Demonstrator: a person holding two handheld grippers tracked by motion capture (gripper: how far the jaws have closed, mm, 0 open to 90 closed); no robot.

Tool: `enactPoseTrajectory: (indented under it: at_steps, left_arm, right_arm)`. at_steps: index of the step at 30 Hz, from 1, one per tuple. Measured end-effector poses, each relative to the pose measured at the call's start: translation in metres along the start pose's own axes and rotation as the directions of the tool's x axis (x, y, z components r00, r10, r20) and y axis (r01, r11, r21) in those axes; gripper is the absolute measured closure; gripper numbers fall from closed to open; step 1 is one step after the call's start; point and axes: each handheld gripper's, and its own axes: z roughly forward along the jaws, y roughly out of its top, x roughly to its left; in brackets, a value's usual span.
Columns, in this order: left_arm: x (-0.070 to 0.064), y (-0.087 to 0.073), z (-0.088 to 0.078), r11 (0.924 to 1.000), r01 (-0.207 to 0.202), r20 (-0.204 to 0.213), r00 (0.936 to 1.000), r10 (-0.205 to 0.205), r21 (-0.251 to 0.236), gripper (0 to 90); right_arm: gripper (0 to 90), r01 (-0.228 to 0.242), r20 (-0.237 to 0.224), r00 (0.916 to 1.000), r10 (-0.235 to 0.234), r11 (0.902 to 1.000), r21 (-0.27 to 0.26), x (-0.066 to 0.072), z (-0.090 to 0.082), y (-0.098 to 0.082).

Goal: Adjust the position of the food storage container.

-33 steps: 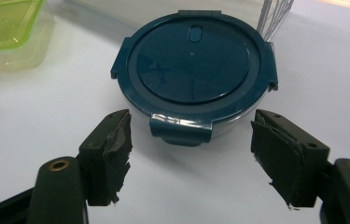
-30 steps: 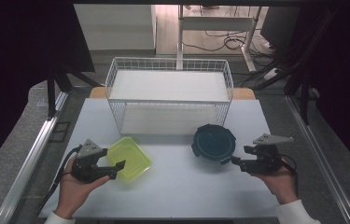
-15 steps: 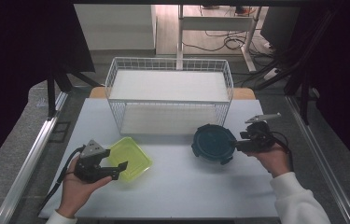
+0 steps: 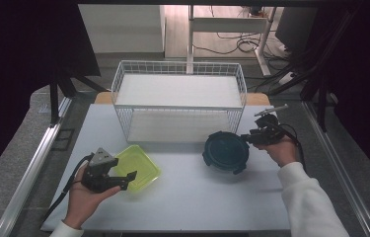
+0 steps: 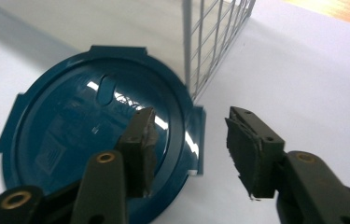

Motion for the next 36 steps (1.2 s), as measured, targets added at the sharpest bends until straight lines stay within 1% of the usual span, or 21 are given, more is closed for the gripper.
enactPoseTrajectory:
  at_steps: [3,8,11,13,15,18,20,22,24,25,28,29,32,33,36]
  left_arm:
    - [0.001,-0.001,-0.001,1.0,0.005,-0.003,1.0,-0.005,-0.002,21.0]
    - [0.004,-0.005,-0.001,0.9999,0.01,-0.007,0.9999,-0.01,0.005,21.0]
    - [0.004,-0.005,-0.001,0.9998,0.017,-0.009,0.9998,-0.017,0.005,21.1]
    - [0.004,-0.006,-0.001,0.9998,0.018,-0.009,0.9998,-0.018,0.005,21.1]
    - [0.004,-0.006,-0.001,0.9998,0.017,-0.01,0.9998,-0.017,0.007,21.1]
    - [0.005,-0.008,-0.001,0.9997,0.02,-0.012,0.9997,-0.02,0.009,21.1]
    - [0.006,-0.009,-0.001,0.9997,0.023,-0.014,0.9997,-0.023,0.01,21.2]
    - [0.006,-0.009,-0.001,0.9997,0.023,-0.014,0.9996,-0.023,0.011,21.2]
    - [0.006,-0.009,-0.001,0.9997,0.023,-0.014,0.9996,-0.023,0.012,21.2]
    - [0.006,-0.01,-0.001,0.9996,0.024,-0.015,0.9996,-0.023,0.014,21.2]
    - [0.006,-0.01,-0.001,0.9996,0.024,-0.015,0.9996,-0.024,0.015,21.2]
    - [0.006,-0.01,0.0,0.9996,0.024,-0.015,0.9996,-0.024,0.015,21.2]
    - [0.006,-0.01,0.0,0.9996,0.023,-0.016,0.9996,-0.023,0.016,21.2]
    - [0.006,-0.01,0.0,0.9996,0.023,-0.016,0.9996,-0.022,0.016,21.1]
    - [0.005,-0.01,0.0,0.9996,0.024,-0.013,0.9996,-0.024,0.015,21.1]
  right_arm:
    - [56.5,-0.01,-0.002,1.0,0.01,0.9999,0.007,-0.002,0.006,0.003]
    - [64.4,0.008,0.016,0.9998,-0.008,0.9993,0.037,-0.004,0.019,0.006]
    - [71.9,0.018,0.024,0.9995,-0.019,0.9984,0.053,-0.004,0.028,0.008]
    - [76.8,0.022,0.022,0.9995,-0.024,0.9976,0.065,-0.004,0.034,0.01]
    - [79.9,0.027,0.026,0.9992,-0.029,0.9975,0.066,-0.005,0.038,0.012]
    - [83.4,0.018,0.022,0.9996,-0.02,0.998,0.061,-0.006,0.04,0.014]
    - [85.0,0.018,0.021,0.9996,-0.019,0.9979,0.062,-0.007,0.041,0.015]
    - [86.3,0.023,0.043,0.9987,-0.026,0.9977,0.063,-0.007,0.043,0.015]
    - [87.7,0.018,0.047,0.9987,-0.021,0.9978,0.063,-0.008,0.044,0.015]
    - [88.3,0.009,0.036,0.9993,-0.011,0.9981,0.061,-0.009,0.046,0.014]
    - [88.5,0.009,0.025,0.9996,-0.01,0.9979,0.065,-0.008,0.049,0.015]
    - [88.6,0.007,0.031,0.9995,-0.009,0.9978,0.066,-0.007,0.049,0.015]
    - [88.8,-0.024,0.047,0.9987,0.022,0.9979,0.06,-0.005,0.049,0.013]
    - [88.8,-0.022,0.055,0.9983,0.019,0.998,0.059,-0.004,0.048,0.013]
    - [88.9,-0.019,0.059,0.9981,0.015,0.9981,0.058,-0.003,0.046,0.01]
